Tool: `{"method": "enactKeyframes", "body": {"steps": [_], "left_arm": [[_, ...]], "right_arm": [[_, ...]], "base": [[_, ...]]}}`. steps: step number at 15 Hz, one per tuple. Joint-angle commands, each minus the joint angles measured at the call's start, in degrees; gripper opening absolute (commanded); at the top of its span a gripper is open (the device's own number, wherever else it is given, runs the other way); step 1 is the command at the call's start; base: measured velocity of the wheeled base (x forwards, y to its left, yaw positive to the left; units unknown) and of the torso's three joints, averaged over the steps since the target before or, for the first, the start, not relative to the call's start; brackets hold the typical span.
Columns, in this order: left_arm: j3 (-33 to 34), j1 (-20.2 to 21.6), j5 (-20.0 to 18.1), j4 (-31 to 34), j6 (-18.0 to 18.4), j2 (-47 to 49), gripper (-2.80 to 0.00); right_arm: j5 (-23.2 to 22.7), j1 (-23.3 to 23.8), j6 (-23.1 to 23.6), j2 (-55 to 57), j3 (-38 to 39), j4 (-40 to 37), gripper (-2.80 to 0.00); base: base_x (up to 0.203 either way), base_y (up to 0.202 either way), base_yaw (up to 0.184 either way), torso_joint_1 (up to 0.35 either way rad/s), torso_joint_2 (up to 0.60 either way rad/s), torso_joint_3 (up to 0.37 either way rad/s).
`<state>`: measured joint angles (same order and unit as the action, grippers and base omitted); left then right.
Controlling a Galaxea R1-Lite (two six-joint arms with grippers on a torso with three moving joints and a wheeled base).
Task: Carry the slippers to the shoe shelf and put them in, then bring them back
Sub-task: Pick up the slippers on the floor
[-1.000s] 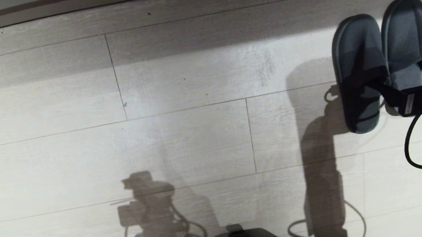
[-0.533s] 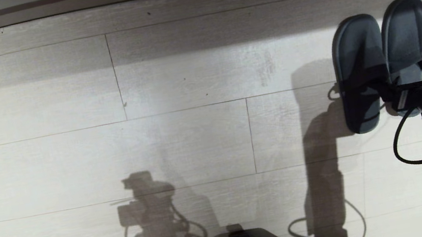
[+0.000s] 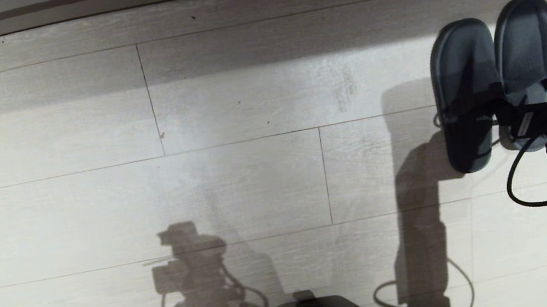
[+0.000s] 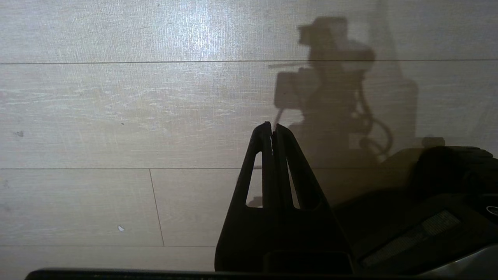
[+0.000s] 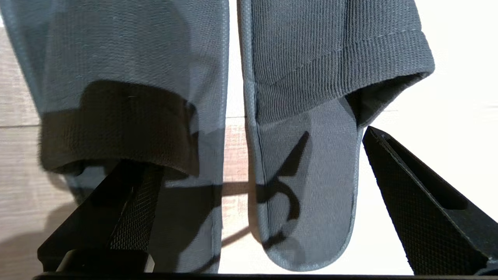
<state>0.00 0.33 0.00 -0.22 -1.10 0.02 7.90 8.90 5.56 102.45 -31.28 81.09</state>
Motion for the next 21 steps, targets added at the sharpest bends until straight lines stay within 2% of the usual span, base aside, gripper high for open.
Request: {"method": "enactKeyframes", "body": {"steps": [1,3,21], "left_arm": [[0.0,0.0,0.0,0.0,0.0,0.0,-2.80],[0.0,0.0,0.0,0.0,0.0,0.0,-2.80],[0.0,0.0,0.0,0.0,0.0,0.0,-2.80]], "right_arm": [[-1.6,0.6,-0.2,1.8,-1.4,1.9,0.00],[-4.0,0.5,-0.5,2.3,-1.9,3.8,0.00],[-6.1,0.6,-1.8,7.7,-8.2,5.5,0.00]], "base": [[0.000,0.000,0.000,0.000,0.00,0.000],[0.000,0.000,0.000,0.000,0.00,0.000],[0.000,0.000,0.000,0.000,0.00,0.000]]}}
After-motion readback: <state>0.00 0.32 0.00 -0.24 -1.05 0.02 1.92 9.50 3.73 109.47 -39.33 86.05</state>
